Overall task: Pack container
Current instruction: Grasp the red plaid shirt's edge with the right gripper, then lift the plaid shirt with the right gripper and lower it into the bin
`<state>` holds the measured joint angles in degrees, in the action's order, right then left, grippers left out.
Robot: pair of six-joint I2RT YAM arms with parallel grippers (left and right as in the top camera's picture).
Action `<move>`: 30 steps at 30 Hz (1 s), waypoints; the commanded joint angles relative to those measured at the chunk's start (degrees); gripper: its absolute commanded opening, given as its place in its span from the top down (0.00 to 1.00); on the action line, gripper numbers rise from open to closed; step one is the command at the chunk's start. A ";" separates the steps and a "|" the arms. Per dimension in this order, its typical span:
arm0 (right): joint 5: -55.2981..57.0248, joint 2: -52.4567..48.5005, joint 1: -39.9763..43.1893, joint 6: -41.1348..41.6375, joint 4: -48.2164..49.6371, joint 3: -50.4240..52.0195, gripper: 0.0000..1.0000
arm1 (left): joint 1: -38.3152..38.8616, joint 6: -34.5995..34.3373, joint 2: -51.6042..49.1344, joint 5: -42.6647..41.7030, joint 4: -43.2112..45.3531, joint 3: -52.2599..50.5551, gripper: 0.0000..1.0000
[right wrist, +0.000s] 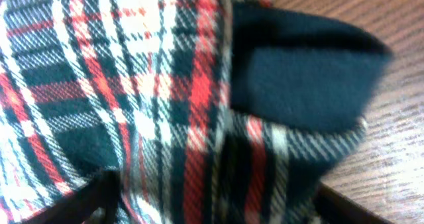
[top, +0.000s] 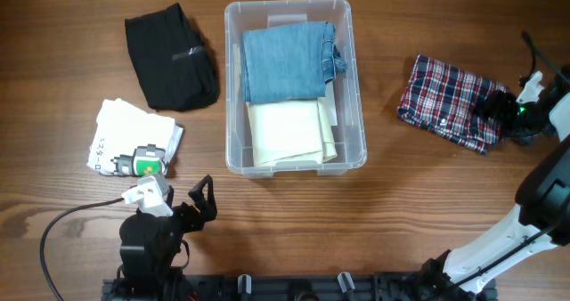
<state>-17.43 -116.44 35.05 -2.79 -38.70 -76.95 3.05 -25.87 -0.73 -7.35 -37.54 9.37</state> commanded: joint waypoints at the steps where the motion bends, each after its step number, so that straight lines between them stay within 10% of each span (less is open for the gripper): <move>1: -5.16 -4.09 -0.70 -0.09 -1.05 1.53 0.34 | 0.04 -0.28 0.50 -0.28 0.17 -0.20 0.00; 10: -5.16 -4.09 -0.68 1.97 -1.92 1.51 0.95 | 0.04 -0.28 0.50 -0.28 0.17 -0.20 0.00; 30: -30.51 25.29 -1.14 9.01 -5.49 -3.69 0.96 | 0.04 -0.28 0.46 -0.28 0.17 -0.20 0.00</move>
<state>-37.60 -98.15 34.59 3.53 -44.51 -78.91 3.05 -25.87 -0.73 -7.35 -37.56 9.34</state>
